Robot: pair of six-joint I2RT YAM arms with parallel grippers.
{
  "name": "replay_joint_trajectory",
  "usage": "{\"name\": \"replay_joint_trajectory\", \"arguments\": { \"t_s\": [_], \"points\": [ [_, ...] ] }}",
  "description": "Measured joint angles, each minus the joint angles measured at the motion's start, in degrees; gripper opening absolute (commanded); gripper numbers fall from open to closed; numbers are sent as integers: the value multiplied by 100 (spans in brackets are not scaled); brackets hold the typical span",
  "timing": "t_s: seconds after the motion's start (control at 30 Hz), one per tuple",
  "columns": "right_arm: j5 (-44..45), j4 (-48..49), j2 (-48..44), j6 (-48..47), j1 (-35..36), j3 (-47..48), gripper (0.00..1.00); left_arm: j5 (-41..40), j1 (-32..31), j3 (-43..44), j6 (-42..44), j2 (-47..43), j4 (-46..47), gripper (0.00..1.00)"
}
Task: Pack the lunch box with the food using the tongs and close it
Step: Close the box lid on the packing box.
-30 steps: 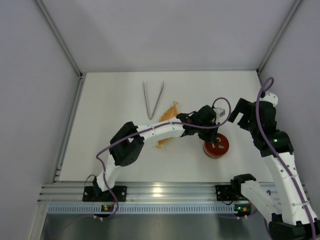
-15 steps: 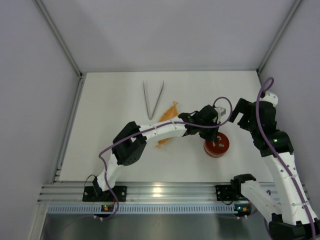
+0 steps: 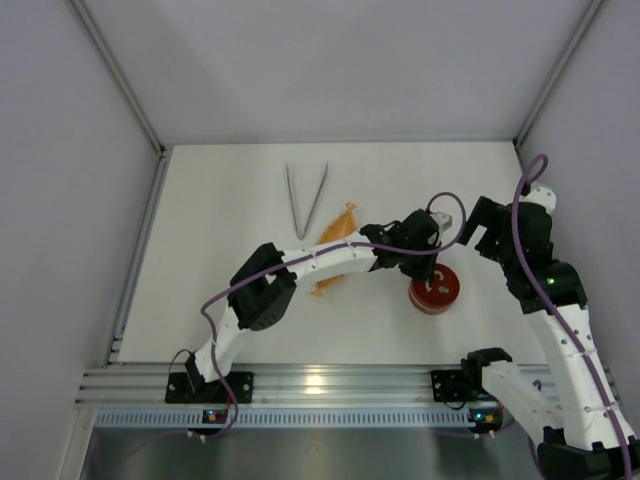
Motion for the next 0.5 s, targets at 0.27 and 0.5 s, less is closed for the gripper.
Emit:
{"name": "replay_joint_trajectory", "arguments": {
  "t_s": [0.27,0.5],
  "points": [
    [13,2,7,20,0,-2,100,-715,-31,474,-4,251,-367,0],
    [2,2,17,20,0,-2,99,-1349,-11,544,2,251,-509,0]
  ]
}}
